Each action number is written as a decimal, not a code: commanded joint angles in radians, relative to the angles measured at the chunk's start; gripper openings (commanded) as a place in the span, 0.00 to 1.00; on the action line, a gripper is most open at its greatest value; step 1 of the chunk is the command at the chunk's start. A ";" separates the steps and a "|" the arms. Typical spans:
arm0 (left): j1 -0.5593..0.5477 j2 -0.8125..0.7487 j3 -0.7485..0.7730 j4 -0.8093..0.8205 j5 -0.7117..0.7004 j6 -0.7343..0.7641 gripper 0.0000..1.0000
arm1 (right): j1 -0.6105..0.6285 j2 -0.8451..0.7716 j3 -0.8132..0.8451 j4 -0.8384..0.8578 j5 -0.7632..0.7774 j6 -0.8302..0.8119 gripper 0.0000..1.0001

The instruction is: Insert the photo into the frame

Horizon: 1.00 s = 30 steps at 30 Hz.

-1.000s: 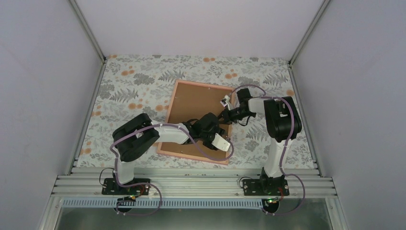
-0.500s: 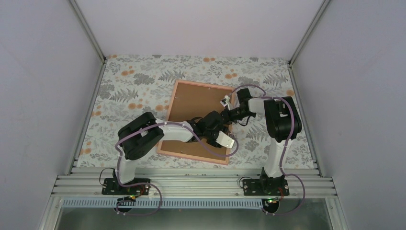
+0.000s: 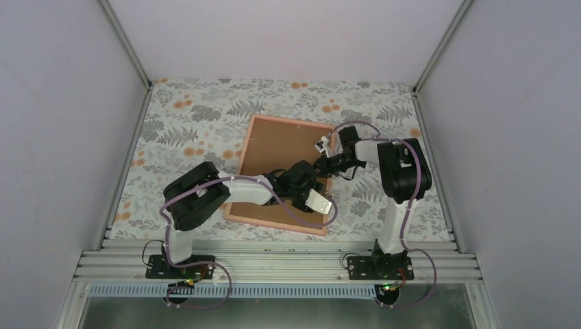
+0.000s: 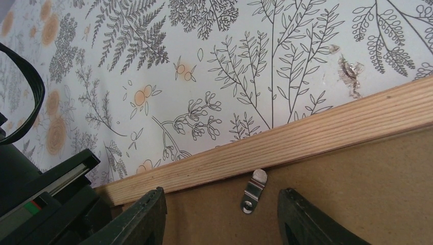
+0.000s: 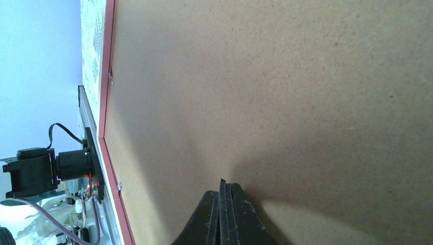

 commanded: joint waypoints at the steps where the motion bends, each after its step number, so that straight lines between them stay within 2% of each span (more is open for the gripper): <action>1: -0.006 0.050 -0.008 -0.093 -0.042 -0.002 0.56 | 0.012 0.077 -0.047 0.000 0.259 -0.001 0.04; 11: 0.004 0.143 0.116 -0.109 -0.174 -0.133 0.55 | 0.011 0.084 -0.047 0.002 0.253 0.000 0.04; 17: 0.003 0.052 0.054 -0.129 -0.089 -0.159 0.56 | 0.012 0.058 -0.038 -0.013 0.229 -0.015 0.04; 21: 0.008 -0.031 0.049 -0.190 -0.058 -0.197 0.57 | 0.010 -0.012 -0.008 -0.009 0.138 -0.014 0.07; 25: 0.026 -0.147 0.005 -0.292 -0.022 -0.210 0.57 | 0.011 -0.131 0.001 0.043 0.060 0.020 0.16; 30: 0.025 -0.300 -0.097 -0.427 0.036 -0.217 0.57 | -0.005 -0.243 0.021 0.062 0.019 0.034 0.37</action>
